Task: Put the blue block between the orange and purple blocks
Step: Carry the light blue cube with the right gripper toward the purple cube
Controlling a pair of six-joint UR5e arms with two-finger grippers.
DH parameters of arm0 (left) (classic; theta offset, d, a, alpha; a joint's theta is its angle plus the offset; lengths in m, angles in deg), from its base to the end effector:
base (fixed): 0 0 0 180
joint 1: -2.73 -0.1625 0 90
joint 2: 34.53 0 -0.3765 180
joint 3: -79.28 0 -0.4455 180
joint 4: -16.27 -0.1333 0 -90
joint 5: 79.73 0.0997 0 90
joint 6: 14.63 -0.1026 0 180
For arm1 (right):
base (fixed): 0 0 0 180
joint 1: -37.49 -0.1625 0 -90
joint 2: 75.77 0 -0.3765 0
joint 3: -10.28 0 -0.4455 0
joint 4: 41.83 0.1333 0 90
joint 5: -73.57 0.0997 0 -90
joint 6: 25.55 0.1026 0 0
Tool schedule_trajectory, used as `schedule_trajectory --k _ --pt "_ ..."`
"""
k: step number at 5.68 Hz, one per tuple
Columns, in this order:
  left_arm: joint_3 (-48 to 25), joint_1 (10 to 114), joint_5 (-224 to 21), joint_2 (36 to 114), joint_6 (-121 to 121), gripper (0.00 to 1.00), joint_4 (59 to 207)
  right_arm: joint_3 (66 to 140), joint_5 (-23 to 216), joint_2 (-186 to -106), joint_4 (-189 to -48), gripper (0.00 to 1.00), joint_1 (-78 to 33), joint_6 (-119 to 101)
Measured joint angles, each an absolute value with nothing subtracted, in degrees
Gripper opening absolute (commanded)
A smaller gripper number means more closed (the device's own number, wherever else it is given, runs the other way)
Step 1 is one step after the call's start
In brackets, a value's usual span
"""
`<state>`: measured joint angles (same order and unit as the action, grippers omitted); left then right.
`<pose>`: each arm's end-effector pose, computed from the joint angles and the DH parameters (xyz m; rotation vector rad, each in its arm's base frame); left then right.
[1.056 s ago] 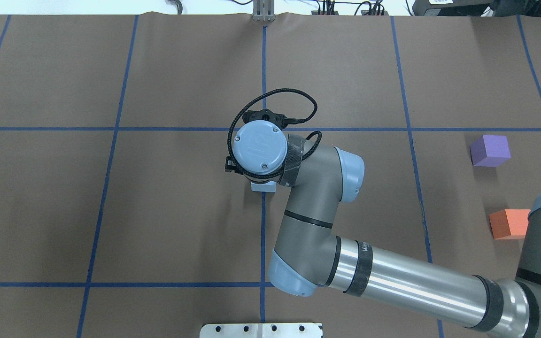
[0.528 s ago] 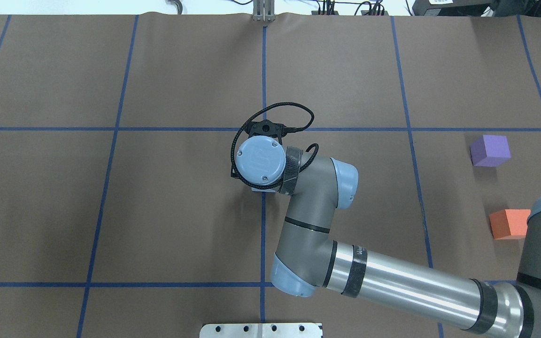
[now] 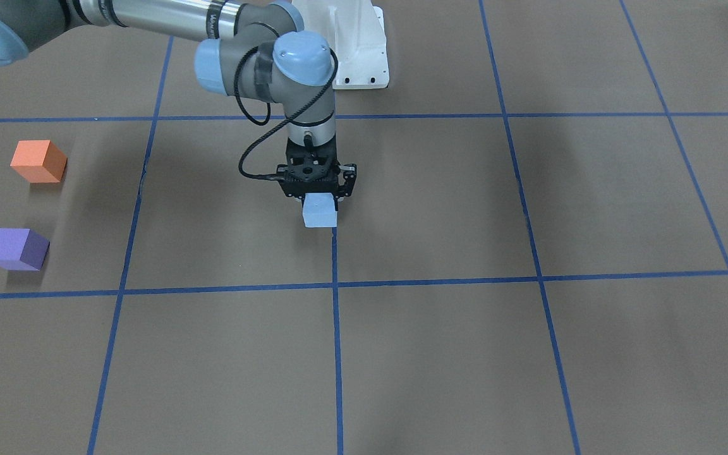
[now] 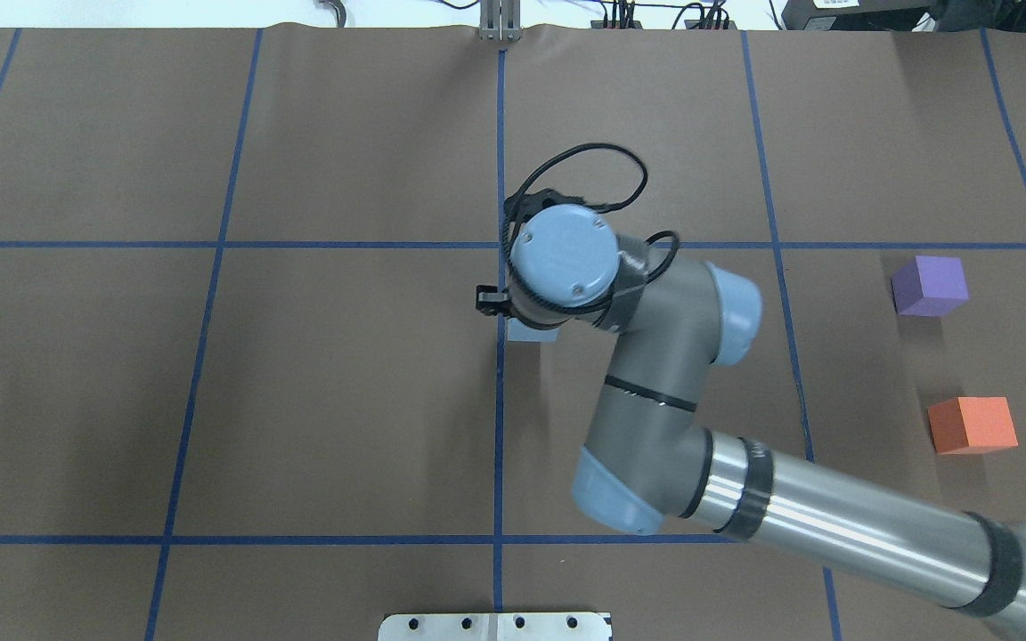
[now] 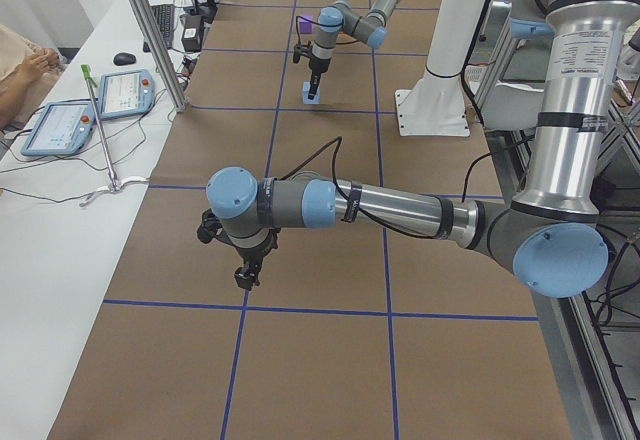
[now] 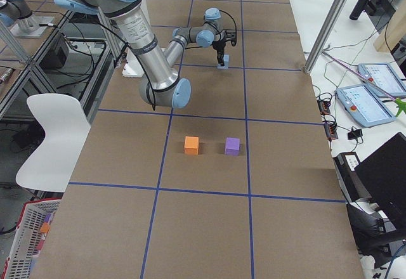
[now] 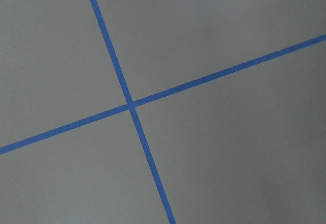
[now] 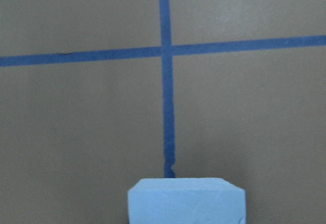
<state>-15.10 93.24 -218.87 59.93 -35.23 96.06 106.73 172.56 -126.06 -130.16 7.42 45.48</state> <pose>-0.0608 -0.5670 0.5389 0.1357 0.8511 0.3185 -0.5394 -0.4478 0.1249 0.2114 -0.8195 0.1165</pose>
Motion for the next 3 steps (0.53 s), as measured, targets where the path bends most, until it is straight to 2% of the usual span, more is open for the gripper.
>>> schedule_trajectory --k 1,3 --pt "-15.2 93.2 -217.7 58.5 -35.1 1.00 97.0 115.2 178.3 -130.7 -135.2 0.00 1.0 39.2" --pt "-15.3 93.6 -213.4 53.8 -34.4 1.00 104.0 124.3 189.9 -141.2 -140.2 0.00 -14.3 21.6"
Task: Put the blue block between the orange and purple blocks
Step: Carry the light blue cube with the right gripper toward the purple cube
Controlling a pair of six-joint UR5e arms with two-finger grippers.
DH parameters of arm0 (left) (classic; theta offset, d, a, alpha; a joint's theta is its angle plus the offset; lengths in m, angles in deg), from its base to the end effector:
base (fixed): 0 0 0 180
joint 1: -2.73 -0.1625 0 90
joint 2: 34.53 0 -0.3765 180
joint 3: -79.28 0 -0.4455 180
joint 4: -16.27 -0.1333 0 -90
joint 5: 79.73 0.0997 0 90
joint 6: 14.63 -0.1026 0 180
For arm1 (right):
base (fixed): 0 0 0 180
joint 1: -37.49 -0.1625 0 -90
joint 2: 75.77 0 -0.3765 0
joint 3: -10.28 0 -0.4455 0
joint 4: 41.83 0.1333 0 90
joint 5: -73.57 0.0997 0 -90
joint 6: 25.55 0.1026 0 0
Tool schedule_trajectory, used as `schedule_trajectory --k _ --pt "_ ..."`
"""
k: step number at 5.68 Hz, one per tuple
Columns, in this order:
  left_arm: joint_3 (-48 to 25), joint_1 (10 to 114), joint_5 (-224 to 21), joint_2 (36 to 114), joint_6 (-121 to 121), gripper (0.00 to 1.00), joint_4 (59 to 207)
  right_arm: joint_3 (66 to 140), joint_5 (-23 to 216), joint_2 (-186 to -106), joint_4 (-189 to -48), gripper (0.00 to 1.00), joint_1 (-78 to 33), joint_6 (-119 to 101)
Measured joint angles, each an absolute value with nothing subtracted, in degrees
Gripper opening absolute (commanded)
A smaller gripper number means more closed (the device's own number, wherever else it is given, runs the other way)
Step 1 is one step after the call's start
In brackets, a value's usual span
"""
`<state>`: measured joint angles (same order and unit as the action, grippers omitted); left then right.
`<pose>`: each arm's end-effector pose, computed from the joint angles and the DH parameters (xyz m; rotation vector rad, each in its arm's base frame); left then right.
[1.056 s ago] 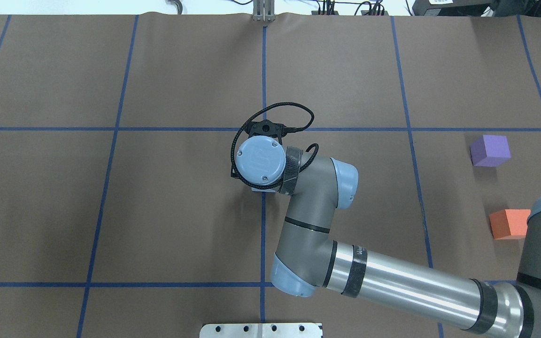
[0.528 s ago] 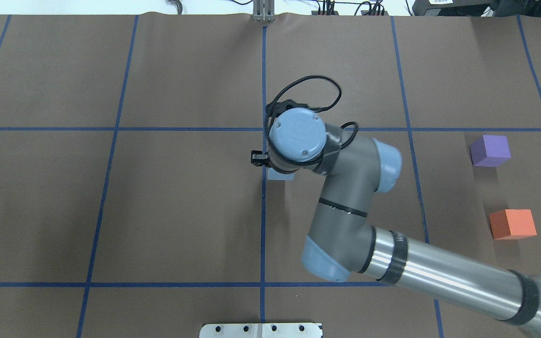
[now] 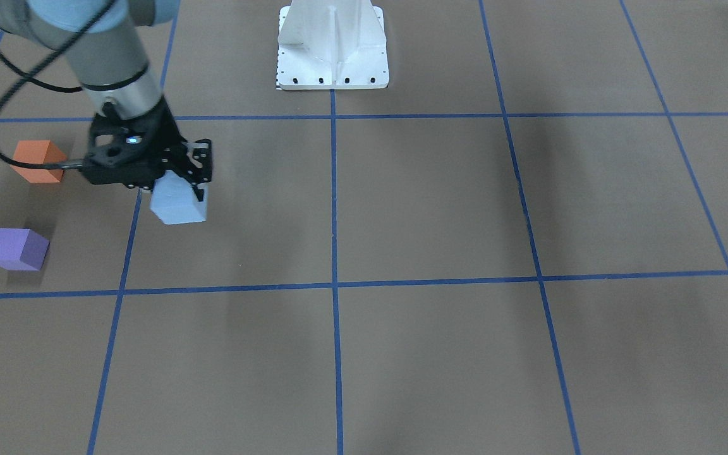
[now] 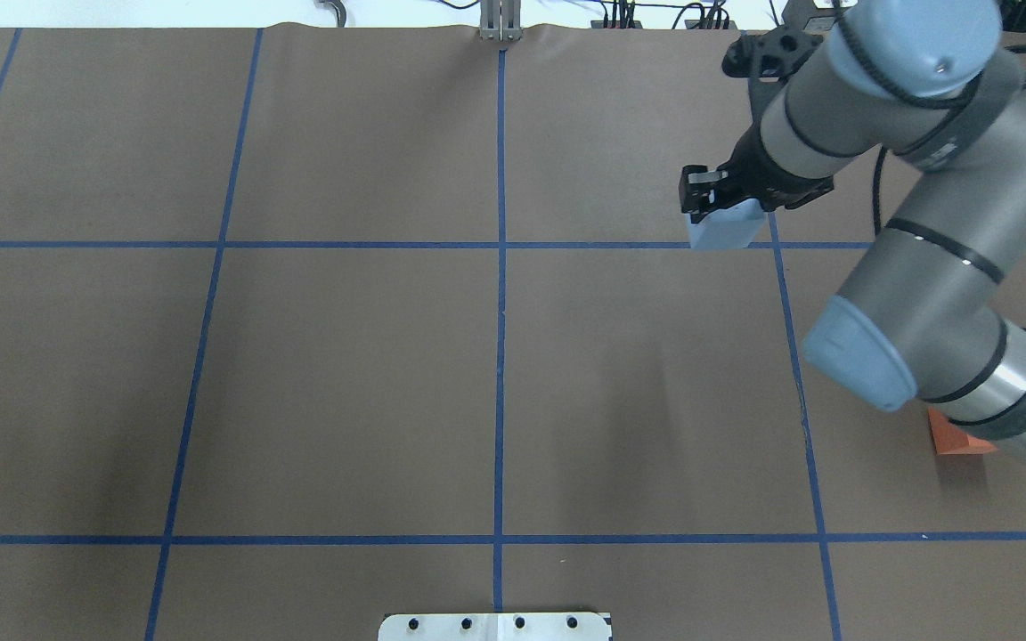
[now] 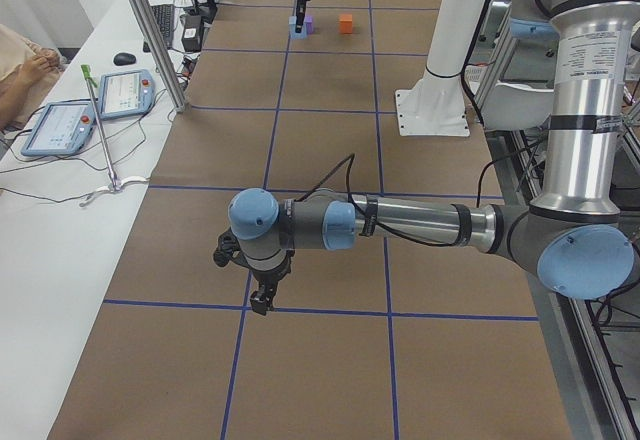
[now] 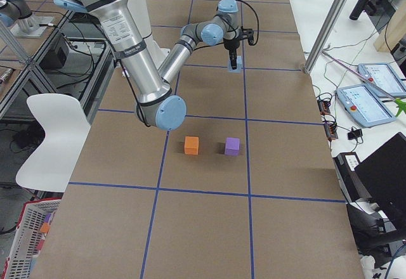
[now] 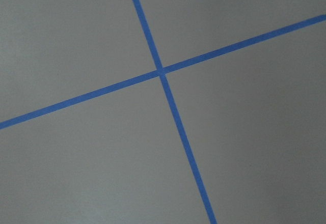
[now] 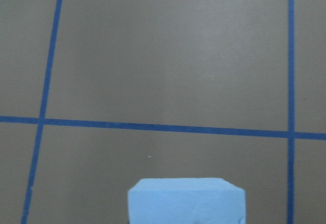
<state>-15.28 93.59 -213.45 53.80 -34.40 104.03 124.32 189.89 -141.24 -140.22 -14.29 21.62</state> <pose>-0.0704 -0.5335 0.5894 0.1479 0.7521 0.3181 -0.2939 -0.5152 0.1769 0.2074 -0.7897 -0.0136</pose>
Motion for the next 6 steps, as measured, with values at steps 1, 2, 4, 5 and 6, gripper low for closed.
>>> schedule_trajectory --k 1,2,4,5,6 --pt "-15.6 93.9 -213.0 52.1 -30.0 1.00 108.1 126.7 193.8 -148.9 -140.0 0.00 -20.2 12.2" --pt "-16.0 94.0 -213.1 51.6 -23.7 1.00 109.5 128.3 195.9 -157.0 -136.5 0.00 -23.6 7.5" --pt "-16.4 94.0 -213.2 51.4 -19.8 1.00 110.1 126.7 197.8 -172.9 -117.3 0.00 -25.4 8.0" --pt "-16.6 94.0 -213.2 51.4 -19.5 1.00 110.1 122.6 198.0 -177.4 -106.0 0.00 -25.4 12.6" --pt "-16.7 94.0 -213.3 51.3 -19.5 1.00 110.1 118.0 197.8 -179.1 -95.9 0.00 -24.9 19.9"
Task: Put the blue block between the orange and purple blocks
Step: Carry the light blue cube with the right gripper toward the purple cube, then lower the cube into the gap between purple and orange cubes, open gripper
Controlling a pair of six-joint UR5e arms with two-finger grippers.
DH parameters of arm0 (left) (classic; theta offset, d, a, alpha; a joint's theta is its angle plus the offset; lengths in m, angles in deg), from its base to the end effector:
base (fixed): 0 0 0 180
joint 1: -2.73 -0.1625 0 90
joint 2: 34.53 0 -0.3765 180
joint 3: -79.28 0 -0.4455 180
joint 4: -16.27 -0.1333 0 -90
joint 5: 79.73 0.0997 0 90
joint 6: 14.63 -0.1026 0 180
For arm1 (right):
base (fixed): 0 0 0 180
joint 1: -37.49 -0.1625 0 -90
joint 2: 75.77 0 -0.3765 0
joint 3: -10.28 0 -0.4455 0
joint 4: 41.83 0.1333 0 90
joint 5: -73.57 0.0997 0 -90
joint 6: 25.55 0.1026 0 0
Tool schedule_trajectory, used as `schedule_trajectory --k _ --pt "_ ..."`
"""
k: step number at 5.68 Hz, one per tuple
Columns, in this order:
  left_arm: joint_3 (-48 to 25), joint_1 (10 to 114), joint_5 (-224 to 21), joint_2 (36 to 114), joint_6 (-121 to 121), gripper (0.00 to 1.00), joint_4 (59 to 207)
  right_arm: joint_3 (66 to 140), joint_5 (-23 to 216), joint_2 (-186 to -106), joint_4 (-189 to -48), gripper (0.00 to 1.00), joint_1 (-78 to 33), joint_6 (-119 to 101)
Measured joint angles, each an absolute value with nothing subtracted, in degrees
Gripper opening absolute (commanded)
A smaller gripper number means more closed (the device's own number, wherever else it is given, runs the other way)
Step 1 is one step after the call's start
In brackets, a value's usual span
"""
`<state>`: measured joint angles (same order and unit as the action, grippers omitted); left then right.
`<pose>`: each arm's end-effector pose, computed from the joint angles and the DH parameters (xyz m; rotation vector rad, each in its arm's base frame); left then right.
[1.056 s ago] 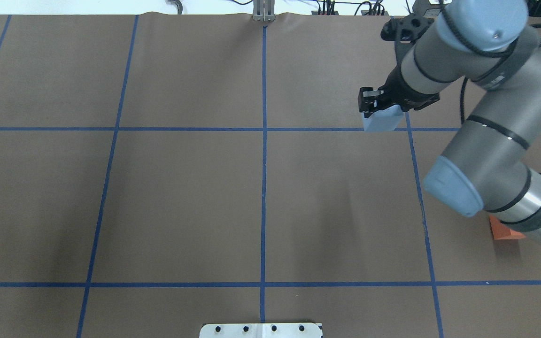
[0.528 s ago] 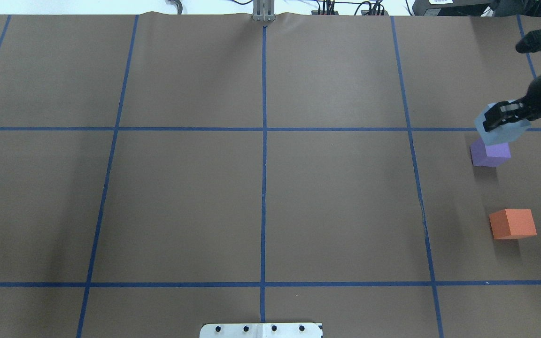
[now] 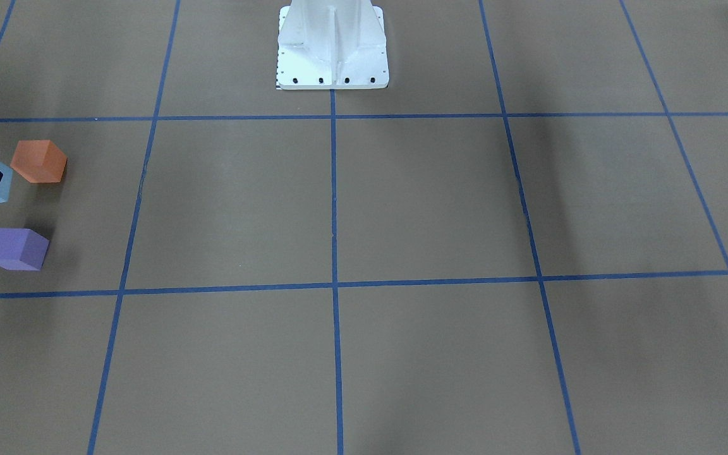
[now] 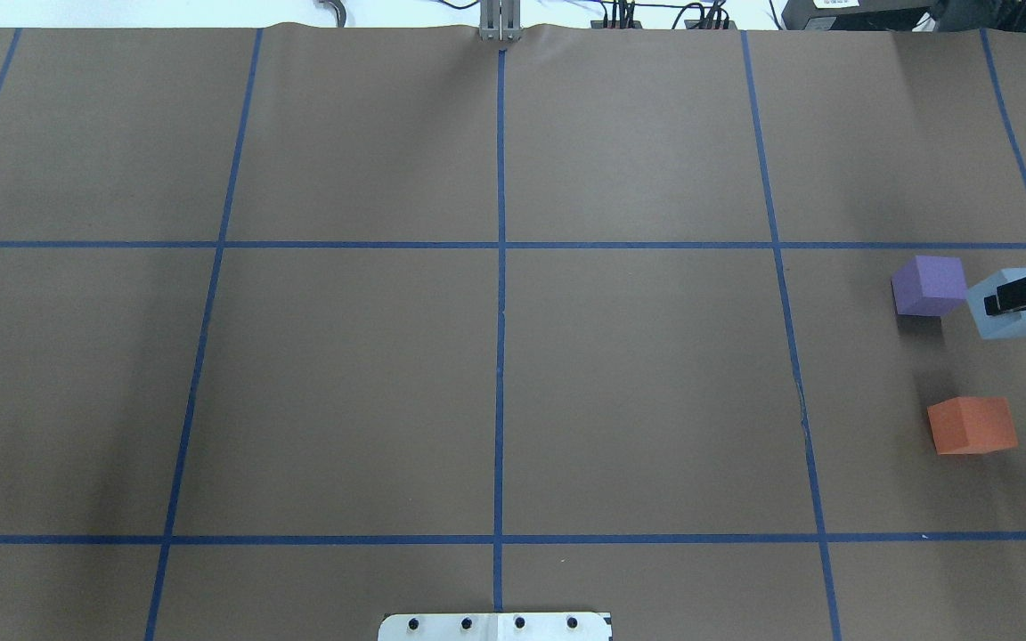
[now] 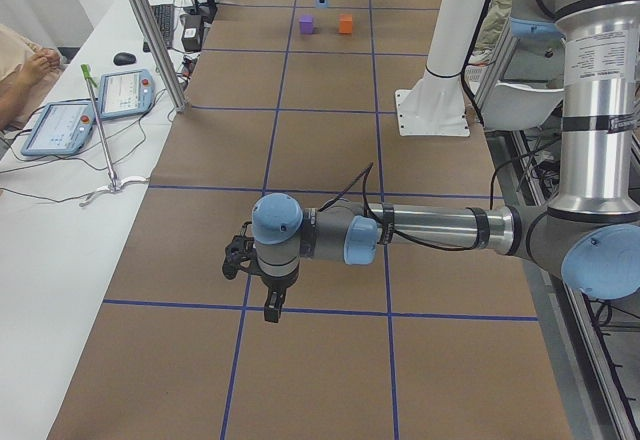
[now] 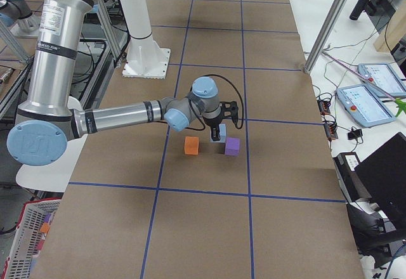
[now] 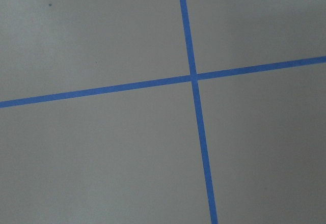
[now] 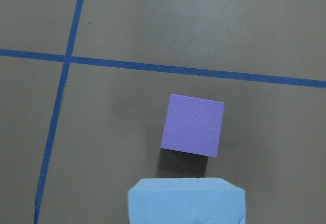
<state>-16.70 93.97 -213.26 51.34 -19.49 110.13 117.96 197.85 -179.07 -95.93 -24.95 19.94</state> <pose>-0.0740 -0.5233 0.5877 0.1351 0.7533 0.0979 -0.1591 -0.4680 0.4951 0.2062 -0.8648 0.0818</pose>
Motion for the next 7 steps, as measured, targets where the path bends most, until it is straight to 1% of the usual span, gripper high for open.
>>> schedule_trajectory --k 1,4,5,6,7 --pt "-16.8 94.0 -213.3 51.3 -19.5 1.00 110.1 115.5 196.5 -179.8 -90.3 0.00 -23.1 25.7" --pt "-17.0 93.8 -213.3 51.4 -19.5 1.00 110.2 112.4 187.2 -181.2 -84.8 0.00 -13.7 33.4" --pt "-17.0 93.8 -213.3 51.4 -19.5 1.00 110.3 110.0 185.7 -181.2 -82.1 0.23 -12.0 33.5" --pt "-17.0 93.8 -213.3 51.4 -19.5 1.00 110.3 108.4 184.9 -181.1 -80.2 0.95 -11.1 33.3" --pt "-17.0 93.8 -213.3 51.3 -19.5 1.00 110.3 107.9 184.7 -180.9 -79.5 1.00 -10.6 33.1"
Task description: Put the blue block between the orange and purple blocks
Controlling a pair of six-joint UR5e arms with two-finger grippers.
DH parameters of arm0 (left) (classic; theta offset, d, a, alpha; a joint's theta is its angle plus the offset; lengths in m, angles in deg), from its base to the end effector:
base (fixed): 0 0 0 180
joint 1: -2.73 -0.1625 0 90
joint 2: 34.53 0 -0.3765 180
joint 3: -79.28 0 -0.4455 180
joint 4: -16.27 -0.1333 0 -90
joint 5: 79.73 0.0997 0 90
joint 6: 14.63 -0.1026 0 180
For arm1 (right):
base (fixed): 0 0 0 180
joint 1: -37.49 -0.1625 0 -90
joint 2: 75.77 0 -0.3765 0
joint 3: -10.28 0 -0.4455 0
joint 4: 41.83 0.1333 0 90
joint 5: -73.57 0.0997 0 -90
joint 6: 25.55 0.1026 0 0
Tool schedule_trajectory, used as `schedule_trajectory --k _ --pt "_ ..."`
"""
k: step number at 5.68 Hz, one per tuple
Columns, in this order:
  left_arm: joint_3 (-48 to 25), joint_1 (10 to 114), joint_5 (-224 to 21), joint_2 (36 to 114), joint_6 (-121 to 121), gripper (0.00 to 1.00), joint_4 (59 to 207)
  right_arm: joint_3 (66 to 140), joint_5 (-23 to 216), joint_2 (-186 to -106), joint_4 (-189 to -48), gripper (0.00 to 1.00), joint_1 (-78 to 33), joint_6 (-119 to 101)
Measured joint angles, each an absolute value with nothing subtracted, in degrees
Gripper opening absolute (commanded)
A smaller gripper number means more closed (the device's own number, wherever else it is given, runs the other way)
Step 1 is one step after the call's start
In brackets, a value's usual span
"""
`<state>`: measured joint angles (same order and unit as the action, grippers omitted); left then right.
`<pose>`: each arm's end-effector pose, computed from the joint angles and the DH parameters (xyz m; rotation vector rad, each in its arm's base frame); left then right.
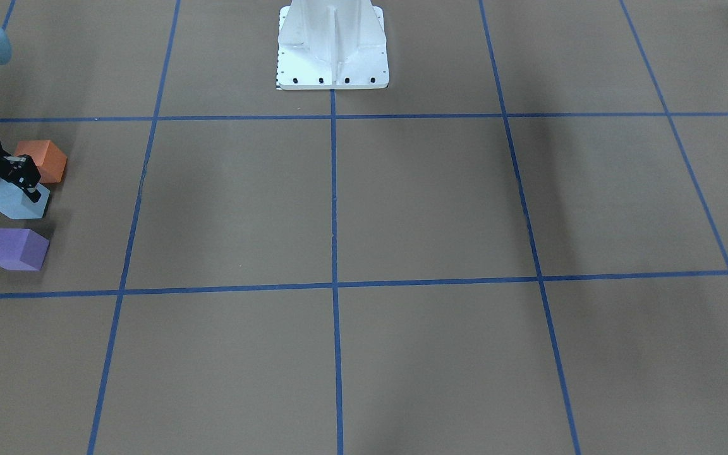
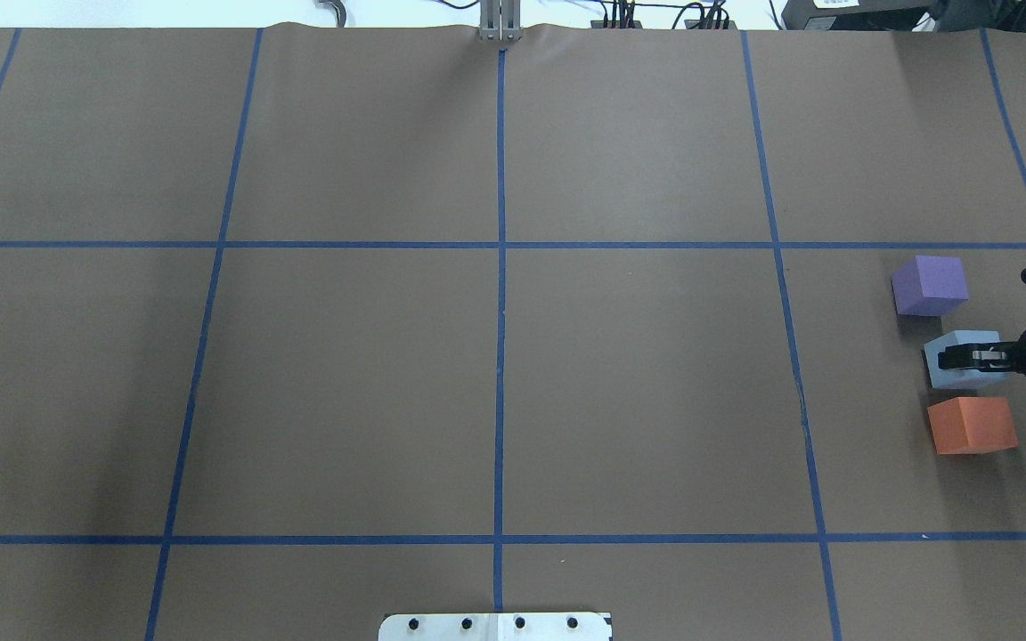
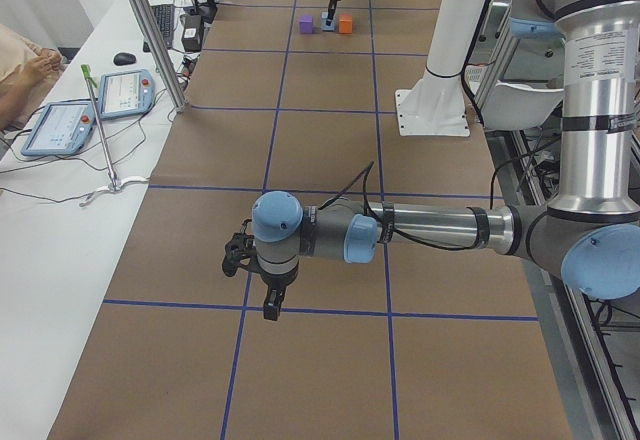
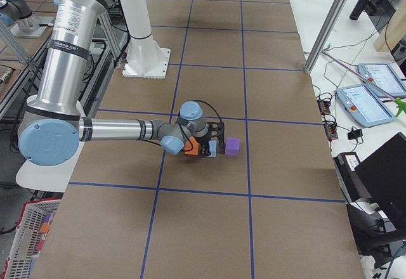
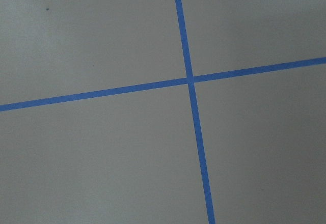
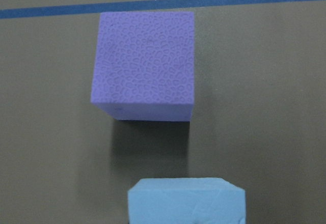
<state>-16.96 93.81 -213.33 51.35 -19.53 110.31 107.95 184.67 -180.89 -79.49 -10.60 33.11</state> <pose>-0.0724 -0.5240 0.5847 0.1418 0.7542 0.1043 -0.2501 -0.4229 0.5812 0.2262 -0.8187 0.1303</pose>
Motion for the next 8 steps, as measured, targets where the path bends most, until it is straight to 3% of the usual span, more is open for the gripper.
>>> schedule_trajectory --k 4,8 --pt "-16.9 93.8 -213.3 51.3 -19.6 1.00 110.3 110.6 193.3 -181.2 -81.8 1.00 -17.3 25.2" --pt "-16.6 93.9 -213.2 51.1 -19.5 1.00 110.2 112.2 207.0 -177.5 -115.9 1.00 -46.3 -18.5"
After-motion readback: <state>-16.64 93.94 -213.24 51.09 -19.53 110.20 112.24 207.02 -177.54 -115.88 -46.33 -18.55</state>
